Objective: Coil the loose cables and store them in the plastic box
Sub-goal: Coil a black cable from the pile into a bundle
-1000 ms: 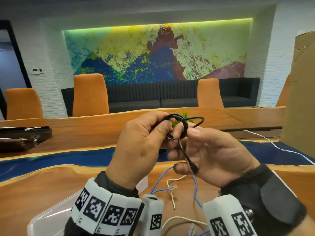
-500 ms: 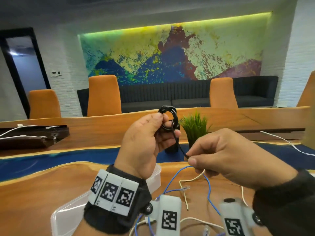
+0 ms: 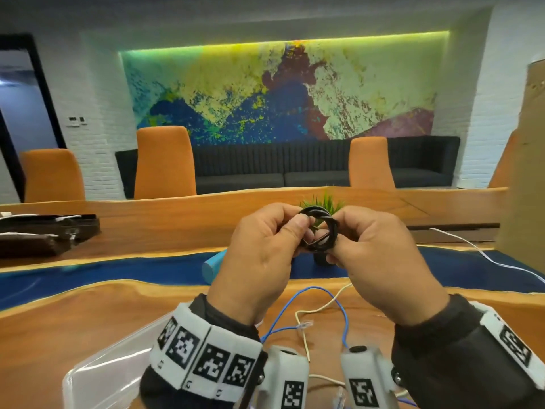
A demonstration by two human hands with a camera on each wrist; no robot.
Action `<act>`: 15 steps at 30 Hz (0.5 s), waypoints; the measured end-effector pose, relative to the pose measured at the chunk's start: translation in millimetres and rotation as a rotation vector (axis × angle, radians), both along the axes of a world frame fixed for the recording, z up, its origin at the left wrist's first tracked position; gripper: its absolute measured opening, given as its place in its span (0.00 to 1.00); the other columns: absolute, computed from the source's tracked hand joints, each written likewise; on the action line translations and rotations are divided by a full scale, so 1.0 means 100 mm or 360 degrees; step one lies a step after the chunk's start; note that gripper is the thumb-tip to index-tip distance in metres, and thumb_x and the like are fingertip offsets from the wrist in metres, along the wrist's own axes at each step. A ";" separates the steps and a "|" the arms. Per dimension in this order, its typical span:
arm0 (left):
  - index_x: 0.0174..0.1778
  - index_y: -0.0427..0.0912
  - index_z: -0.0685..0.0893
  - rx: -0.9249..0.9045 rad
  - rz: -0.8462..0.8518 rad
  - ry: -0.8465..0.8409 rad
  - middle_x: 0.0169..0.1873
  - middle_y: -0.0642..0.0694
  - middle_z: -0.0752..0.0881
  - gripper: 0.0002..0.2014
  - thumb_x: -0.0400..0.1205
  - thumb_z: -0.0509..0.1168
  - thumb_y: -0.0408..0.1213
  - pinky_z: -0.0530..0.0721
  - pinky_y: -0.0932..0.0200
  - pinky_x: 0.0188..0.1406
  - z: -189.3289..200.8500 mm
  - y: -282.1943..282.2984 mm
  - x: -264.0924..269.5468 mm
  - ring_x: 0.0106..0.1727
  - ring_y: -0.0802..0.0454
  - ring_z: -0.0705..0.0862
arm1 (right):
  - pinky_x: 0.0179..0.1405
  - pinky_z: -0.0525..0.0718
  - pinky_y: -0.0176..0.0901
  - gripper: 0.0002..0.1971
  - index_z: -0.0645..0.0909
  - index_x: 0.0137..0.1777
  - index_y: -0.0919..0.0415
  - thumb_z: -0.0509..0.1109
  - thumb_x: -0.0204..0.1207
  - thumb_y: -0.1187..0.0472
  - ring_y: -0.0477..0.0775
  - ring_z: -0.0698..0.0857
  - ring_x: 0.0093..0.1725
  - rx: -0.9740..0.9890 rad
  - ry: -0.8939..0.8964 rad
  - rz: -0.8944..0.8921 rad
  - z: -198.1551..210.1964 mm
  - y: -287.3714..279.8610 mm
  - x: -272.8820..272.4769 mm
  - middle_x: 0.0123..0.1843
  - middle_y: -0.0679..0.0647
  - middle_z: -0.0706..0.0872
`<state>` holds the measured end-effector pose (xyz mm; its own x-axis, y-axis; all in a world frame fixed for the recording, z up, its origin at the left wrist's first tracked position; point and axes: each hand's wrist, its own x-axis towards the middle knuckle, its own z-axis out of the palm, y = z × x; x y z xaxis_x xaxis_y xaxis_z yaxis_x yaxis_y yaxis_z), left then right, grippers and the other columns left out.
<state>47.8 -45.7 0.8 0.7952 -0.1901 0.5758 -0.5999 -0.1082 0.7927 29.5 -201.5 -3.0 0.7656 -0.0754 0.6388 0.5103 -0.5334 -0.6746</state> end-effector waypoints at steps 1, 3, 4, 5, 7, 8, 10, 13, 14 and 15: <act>0.49 0.42 0.88 0.0008 0.0075 -0.0075 0.39 0.46 0.91 0.08 0.86 0.64 0.35 0.89 0.53 0.45 -0.03 -0.01 0.02 0.43 0.52 0.89 | 0.37 0.86 0.56 0.07 0.87 0.38 0.53 0.73 0.75 0.65 0.50 0.84 0.35 -0.0014 0.0022 0.0019 0.01 -0.01 -0.01 0.32 0.49 0.87; 0.45 0.43 0.89 0.0082 0.0185 -0.0164 0.38 0.47 0.90 0.07 0.85 0.65 0.37 0.89 0.44 0.48 -0.07 -0.03 0.06 0.44 0.49 0.88 | 0.40 0.86 0.59 0.07 0.89 0.38 0.53 0.75 0.74 0.65 0.51 0.85 0.36 -0.0066 0.0083 0.0041 0.03 -0.03 -0.02 0.33 0.49 0.89; 0.44 0.44 0.88 0.0136 0.0222 -0.0178 0.37 0.48 0.89 0.08 0.85 0.65 0.38 0.88 0.43 0.48 -0.09 -0.02 0.06 0.44 0.49 0.87 | 0.43 0.87 0.56 0.07 0.90 0.39 0.52 0.75 0.74 0.65 0.49 0.86 0.38 -0.0091 0.0134 0.0073 0.05 -0.04 -0.03 0.34 0.48 0.90; 0.43 0.45 0.87 0.0193 0.0255 -0.0173 0.37 0.49 0.89 0.08 0.86 0.64 0.39 0.87 0.45 0.48 -0.09 -0.02 0.06 0.44 0.50 0.86 | 0.45 0.87 0.52 0.07 0.91 0.41 0.51 0.75 0.74 0.65 0.47 0.87 0.40 -0.0111 0.0180 0.0099 0.06 -0.06 -0.04 0.36 0.46 0.91; 0.42 0.47 0.84 0.0312 0.0353 -0.0145 0.37 0.50 0.86 0.09 0.87 0.61 0.39 0.85 0.50 0.44 -0.09 0.00 0.07 0.42 0.51 0.84 | 0.49 0.87 0.46 0.08 0.91 0.45 0.50 0.75 0.74 0.64 0.43 0.87 0.45 -0.0108 0.0125 0.0059 0.10 -0.11 -0.07 0.41 0.44 0.91; 0.42 0.47 0.82 0.0359 0.0394 -0.0139 0.37 0.50 0.85 0.10 0.88 0.60 0.40 0.82 0.52 0.41 -0.09 0.01 0.07 0.41 0.51 0.82 | 0.50 0.86 0.42 0.08 0.91 0.46 0.49 0.75 0.73 0.64 0.42 0.87 0.48 -0.0112 0.0005 0.0011 0.12 -0.13 -0.09 0.44 0.43 0.90; 0.44 0.46 0.82 0.0422 0.0431 -0.0168 0.36 0.50 0.84 0.10 0.88 0.58 0.41 0.79 0.54 0.38 -0.10 0.00 0.08 0.40 0.51 0.80 | 0.53 0.81 0.33 0.07 0.91 0.45 0.47 0.77 0.72 0.62 0.40 0.84 0.54 -0.0245 -0.0243 -0.0023 0.14 -0.10 -0.12 0.50 0.39 0.86; 0.46 0.44 0.84 0.0313 0.0260 0.0003 0.38 0.49 0.86 0.12 0.89 0.57 0.42 0.79 0.56 0.37 -0.09 -0.04 0.06 0.39 0.52 0.80 | 0.53 0.82 0.40 0.04 0.90 0.46 0.46 0.77 0.73 0.56 0.42 0.82 0.52 -0.0499 -0.0371 -0.0124 0.03 0.01 -0.06 0.49 0.40 0.83; 0.46 0.43 0.84 0.0187 0.0140 0.0182 0.39 0.49 0.86 0.13 0.89 0.57 0.41 0.77 0.58 0.36 -0.08 -0.05 0.05 0.39 0.54 0.79 | 0.50 0.85 0.46 0.03 0.90 0.47 0.47 0.75 0.74 0.55 0.44 0.82 0.50 -0.0491 -0.0433 -0.0163 -0.01 0.02 -0.02 0.49 0.41 0.84; 0.45 0.44 0.85 0.0046 0.0001 0.0390 0.39 0.49 0.85 0.13 0.90 0.57 0.41 0.75 0.60 0.37 -0.05 -0.05 0.03 0.41 0.55 0.78 | 0.47 0.86 0.50 0.04 0.90 0.46 0.50 0.74 0.75 0.55 0.45 0.83 0.49 -0.0449 -0.0531 -0.0191 -0.05 0.03 0.02 0.47 0.43 0.85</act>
